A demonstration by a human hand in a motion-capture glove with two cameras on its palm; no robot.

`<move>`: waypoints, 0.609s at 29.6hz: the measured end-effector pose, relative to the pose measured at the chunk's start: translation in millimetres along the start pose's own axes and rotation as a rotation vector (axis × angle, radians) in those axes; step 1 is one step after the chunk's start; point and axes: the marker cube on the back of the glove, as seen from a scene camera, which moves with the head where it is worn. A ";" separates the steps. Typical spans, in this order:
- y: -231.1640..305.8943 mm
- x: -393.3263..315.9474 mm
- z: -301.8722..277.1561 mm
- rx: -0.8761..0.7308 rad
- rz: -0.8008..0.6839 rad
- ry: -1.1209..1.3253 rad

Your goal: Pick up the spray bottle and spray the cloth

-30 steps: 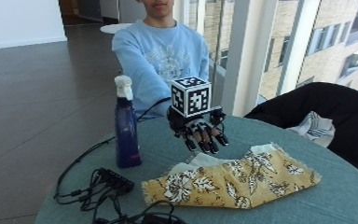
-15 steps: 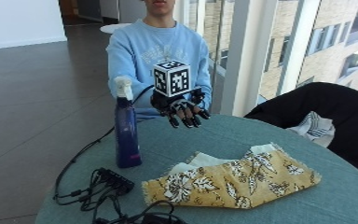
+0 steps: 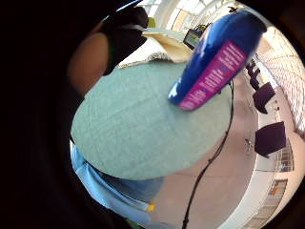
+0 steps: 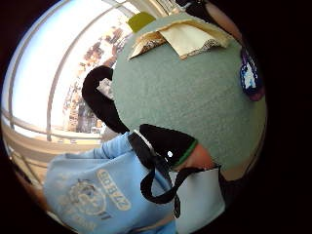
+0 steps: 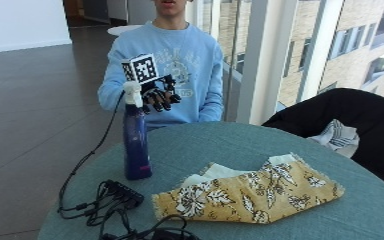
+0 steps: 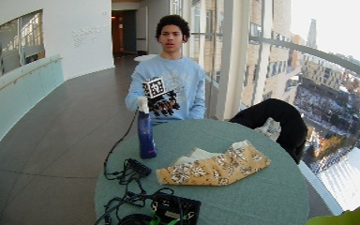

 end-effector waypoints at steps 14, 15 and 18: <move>20.3 54.8 -25.3 0.117 0.061 -0.483; 22.0 59.5 -26.2 0.111 0.037 -0.496; 20.1 73.2 -27.4 0.138 0.038 -0.553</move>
